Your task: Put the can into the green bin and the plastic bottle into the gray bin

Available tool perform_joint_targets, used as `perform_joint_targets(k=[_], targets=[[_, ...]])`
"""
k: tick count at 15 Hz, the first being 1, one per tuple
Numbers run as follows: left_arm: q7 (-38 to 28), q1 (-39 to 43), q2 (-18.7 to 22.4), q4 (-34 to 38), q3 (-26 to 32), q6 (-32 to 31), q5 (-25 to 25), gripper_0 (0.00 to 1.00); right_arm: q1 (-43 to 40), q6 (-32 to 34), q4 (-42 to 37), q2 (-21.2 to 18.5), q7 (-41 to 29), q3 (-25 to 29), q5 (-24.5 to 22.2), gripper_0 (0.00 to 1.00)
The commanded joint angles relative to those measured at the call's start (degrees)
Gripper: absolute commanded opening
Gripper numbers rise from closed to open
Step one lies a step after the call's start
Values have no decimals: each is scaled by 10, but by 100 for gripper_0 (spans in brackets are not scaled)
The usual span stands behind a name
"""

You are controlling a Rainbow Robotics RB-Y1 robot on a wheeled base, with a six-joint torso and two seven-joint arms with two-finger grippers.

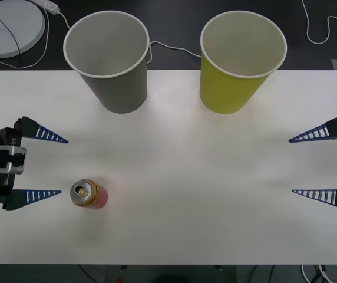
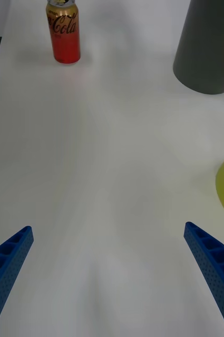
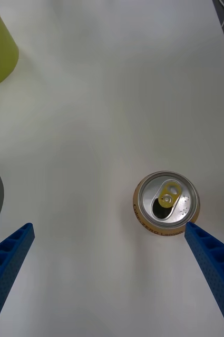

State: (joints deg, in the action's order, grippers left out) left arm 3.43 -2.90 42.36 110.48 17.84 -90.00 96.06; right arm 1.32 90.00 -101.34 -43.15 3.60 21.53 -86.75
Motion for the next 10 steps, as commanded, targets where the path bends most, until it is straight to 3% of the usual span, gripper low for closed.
perform_joint_targets(k=[1,7,10], targets=[[-1,2,-3,-4,0,0,2,100,0,0,0,0,0,0,0,100],[-4,4,12,-18,5,0,-26,100,0,0,0,0,0,0,0,100],[25,4,18,-83,4,0,-74,100,0,0,0,0,0,0,0,100]])
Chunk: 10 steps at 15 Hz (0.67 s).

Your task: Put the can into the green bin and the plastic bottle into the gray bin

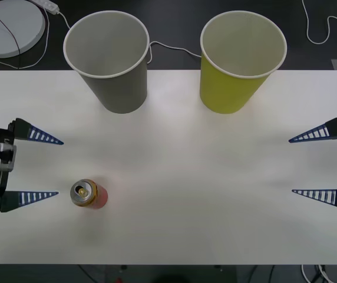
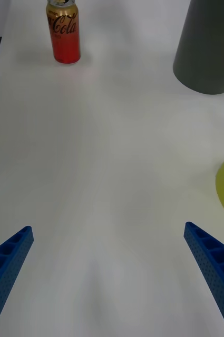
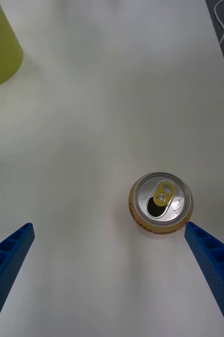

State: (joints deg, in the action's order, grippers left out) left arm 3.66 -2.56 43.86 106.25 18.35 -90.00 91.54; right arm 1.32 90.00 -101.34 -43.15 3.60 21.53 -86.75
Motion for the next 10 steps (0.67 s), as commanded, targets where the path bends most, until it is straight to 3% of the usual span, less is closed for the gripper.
perform_joint_targets(k=[1,10], targets=[[49,0,4,-64,0,0,-37,100,0,0,0,0,0,0,0,100],[245,0,4,-257,-18,0,-100,100,0,0,0,0,0,0,0,100]])
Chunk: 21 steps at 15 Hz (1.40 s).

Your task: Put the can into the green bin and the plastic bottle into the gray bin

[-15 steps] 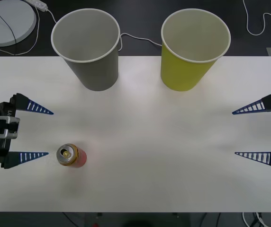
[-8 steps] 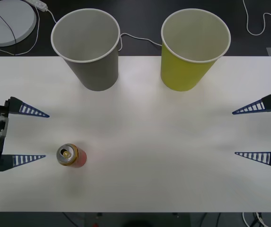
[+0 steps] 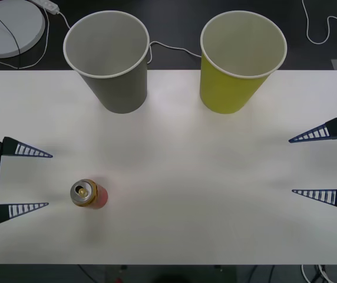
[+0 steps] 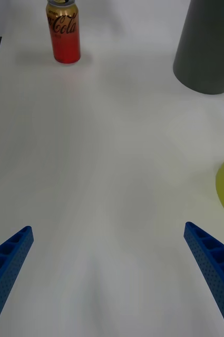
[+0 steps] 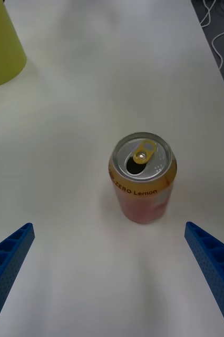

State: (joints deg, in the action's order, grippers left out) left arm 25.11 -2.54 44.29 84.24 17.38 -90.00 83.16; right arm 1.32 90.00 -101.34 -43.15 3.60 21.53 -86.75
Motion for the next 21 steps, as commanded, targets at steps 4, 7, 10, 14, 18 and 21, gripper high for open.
perform_joint_targets(k=[4,7,10,14,18,21], targets=[[98,-6,0,-110,-26,0,-38,100,0,0,0,0,0,0,0,100],[153,-26,0,-183,-50,0,-60,100,0,0,0,0,0,0,0,100],[202,-48,0,-261,-82,0,-88,100,0,0,0,0,0,0,0,100],[232,-76,-1,-337,-126,0,-118,100,0,0,0,0,0,0,0,100],[242,-85,-5,-359,-157,0,-138,100,0,0,0,0,0,0,0,100],[242,-85,-20,-359,-157,0,-139,100,0,0,0,0,0,0,0,100]])
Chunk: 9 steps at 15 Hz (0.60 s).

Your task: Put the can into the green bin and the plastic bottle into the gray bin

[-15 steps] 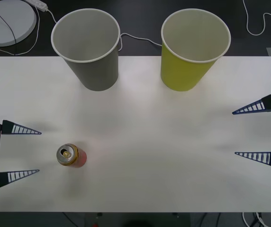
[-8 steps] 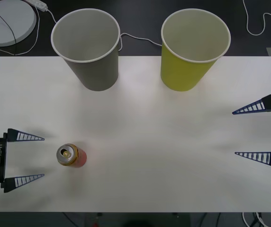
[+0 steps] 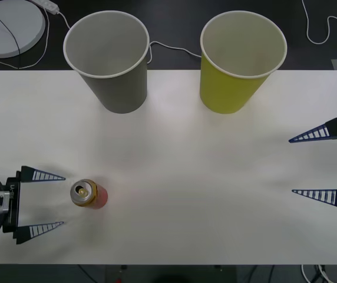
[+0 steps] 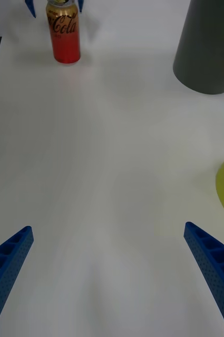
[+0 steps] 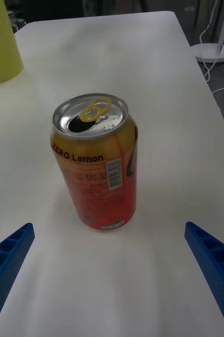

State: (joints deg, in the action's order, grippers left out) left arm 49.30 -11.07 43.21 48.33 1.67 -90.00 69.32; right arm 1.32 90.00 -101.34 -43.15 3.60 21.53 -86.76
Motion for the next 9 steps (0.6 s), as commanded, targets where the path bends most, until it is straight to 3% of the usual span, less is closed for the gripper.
perform_joint_targets(k=[1,9], targets=[[0,0,-14,0,-1,0,-1,100,0,0,0,0,0,0,0,100],[-2,-6,-65,0,0,0,-4,100,0,0,0,0,0,0,0,100]])
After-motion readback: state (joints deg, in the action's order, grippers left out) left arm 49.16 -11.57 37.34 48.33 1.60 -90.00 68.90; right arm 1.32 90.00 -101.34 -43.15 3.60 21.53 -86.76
